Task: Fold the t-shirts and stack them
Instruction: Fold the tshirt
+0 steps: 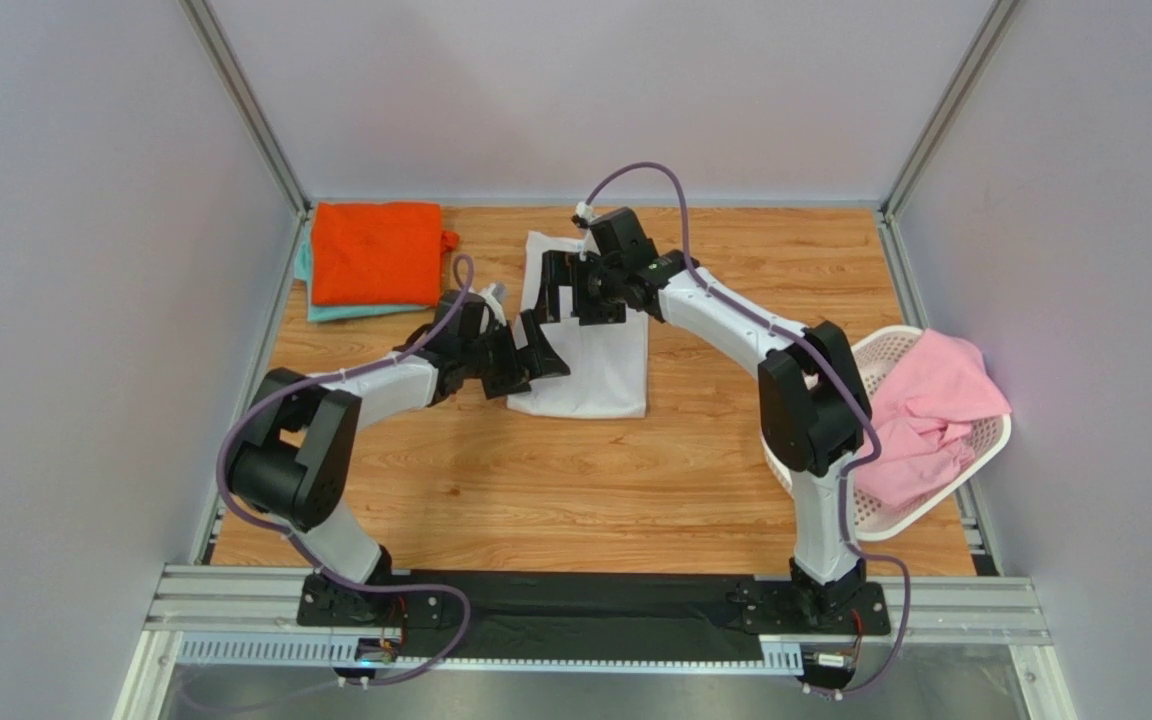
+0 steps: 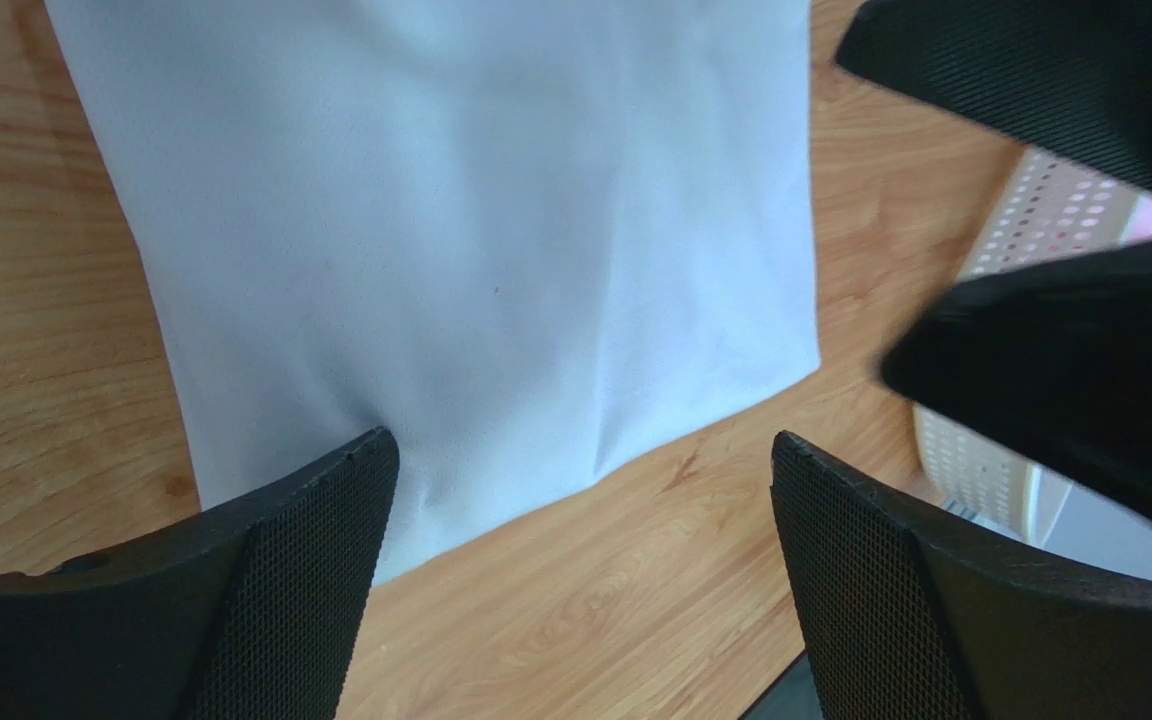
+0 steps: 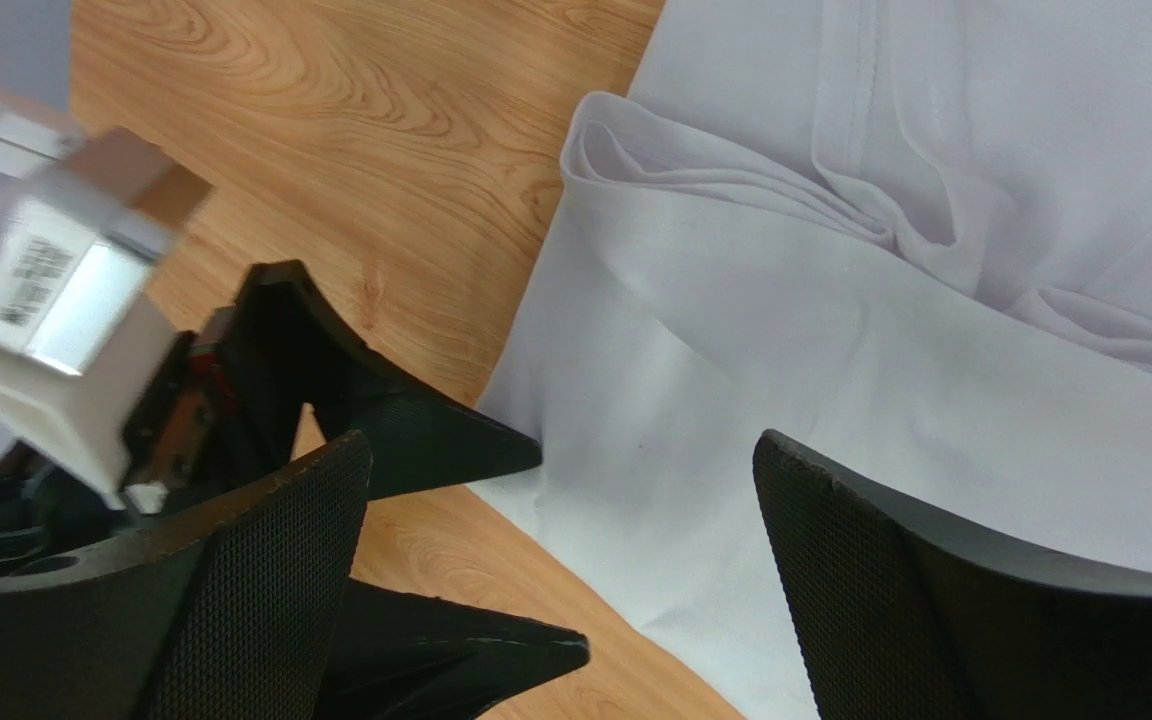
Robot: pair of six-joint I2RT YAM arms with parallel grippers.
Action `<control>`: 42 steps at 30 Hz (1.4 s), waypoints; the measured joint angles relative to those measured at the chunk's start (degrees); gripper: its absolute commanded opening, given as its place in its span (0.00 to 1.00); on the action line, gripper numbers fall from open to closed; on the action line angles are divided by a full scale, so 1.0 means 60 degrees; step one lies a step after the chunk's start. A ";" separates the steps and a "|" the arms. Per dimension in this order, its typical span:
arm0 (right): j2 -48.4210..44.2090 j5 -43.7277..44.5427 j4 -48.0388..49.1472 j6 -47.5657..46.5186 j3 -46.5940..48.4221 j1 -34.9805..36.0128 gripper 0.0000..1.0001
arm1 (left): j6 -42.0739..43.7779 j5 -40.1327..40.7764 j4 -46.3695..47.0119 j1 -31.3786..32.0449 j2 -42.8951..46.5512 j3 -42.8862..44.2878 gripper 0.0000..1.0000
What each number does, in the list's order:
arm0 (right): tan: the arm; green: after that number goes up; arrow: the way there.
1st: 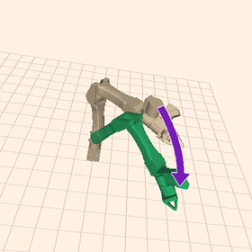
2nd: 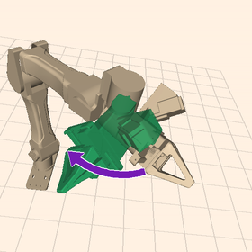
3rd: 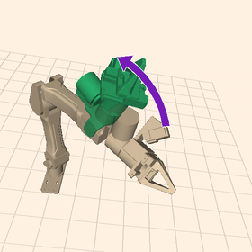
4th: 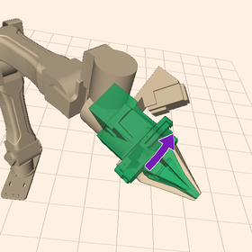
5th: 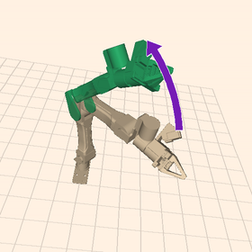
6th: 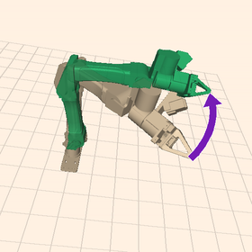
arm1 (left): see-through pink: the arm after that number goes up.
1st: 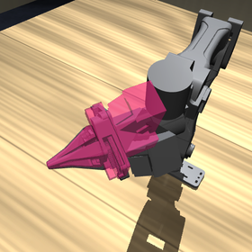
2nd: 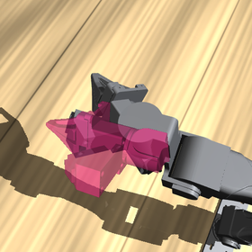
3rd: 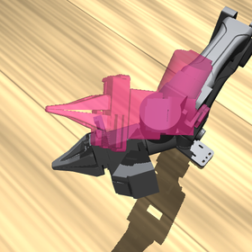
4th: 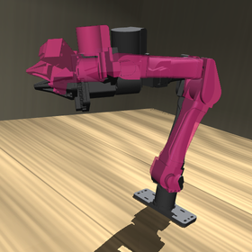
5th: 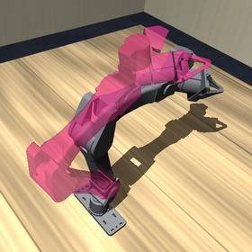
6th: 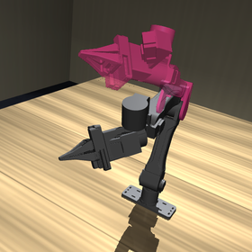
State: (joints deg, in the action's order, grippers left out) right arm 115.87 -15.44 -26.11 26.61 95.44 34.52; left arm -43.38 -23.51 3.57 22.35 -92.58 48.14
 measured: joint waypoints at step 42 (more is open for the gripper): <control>0.4237 -0.1945 0.0892 0.0973 0.4240 -0.1293 1.00 | 0.0193 -0.0171 0.1738 -0.0033 0.0047 -0.1585 1.00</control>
State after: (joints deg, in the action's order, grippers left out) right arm 141.29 -27.11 -20.75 32.45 120.88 26.76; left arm -42.22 -24.53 14.00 22.15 -92.29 38.63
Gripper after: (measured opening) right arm 0.998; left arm 0.993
